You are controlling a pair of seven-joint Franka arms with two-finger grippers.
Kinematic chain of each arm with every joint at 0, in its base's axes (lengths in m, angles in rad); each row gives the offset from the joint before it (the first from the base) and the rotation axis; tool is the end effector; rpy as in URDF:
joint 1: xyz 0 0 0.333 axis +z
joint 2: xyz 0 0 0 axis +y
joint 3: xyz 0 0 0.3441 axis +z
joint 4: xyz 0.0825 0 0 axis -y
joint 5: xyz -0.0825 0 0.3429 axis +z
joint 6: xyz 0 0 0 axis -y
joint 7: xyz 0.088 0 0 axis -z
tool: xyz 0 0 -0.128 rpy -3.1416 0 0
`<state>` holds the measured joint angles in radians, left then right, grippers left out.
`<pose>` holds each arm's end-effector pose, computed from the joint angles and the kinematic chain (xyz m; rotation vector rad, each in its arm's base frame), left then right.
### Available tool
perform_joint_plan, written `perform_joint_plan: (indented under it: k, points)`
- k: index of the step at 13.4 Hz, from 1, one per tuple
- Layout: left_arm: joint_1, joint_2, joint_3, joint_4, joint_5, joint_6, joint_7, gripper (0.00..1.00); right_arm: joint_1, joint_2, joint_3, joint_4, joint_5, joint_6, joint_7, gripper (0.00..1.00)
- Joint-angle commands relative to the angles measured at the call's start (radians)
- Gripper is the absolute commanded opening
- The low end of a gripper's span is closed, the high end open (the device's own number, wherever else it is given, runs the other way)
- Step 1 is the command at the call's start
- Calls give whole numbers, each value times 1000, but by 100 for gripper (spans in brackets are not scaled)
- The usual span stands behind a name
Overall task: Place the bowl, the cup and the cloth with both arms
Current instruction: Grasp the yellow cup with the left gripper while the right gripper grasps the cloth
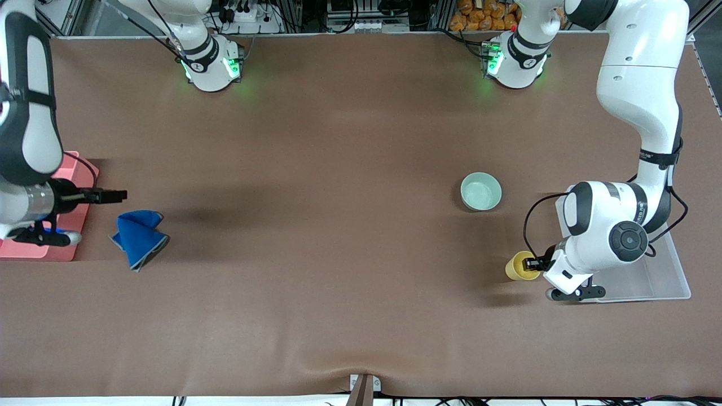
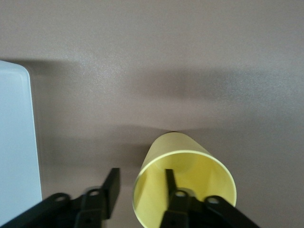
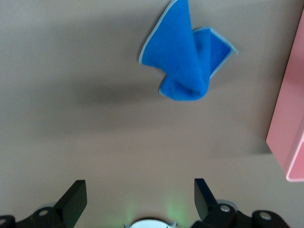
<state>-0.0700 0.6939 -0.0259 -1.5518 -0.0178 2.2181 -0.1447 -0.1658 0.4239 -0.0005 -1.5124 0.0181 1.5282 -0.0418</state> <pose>0.6843 -0.0637 0.2647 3.1124 0.1020 -0.0481 0.5886 -0.0963 0.4148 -3.0131 0.1923 0.6186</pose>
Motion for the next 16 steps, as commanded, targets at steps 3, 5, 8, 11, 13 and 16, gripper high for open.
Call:
perform_joint_plan:
  k: [3,5,8,11,13,16]
  points:
    - [-8,-7,8,-2,-16,3,-4,0,-40,104,16,37,14,153,-137,100]
    - [-4,-19,8,10,-11,3,4,0,-49,150,14,32,3,246,-177,100]
    - [9,-59,8,12,-19,-6,-6,0,-98,208,16,28,14,335,-300,100]
    - [27,-114,9,44,-25,-92,-7,0,-118,222,16,-9,84,345,-326,100]
    - [54,-137,9,88,-48,-164,-4,0,-118,223,17,-17,86,345,-329,100]
    - [102,-178,9,96,-44,-231,34,0,-130,223,17,-52,91,383,-329,100]
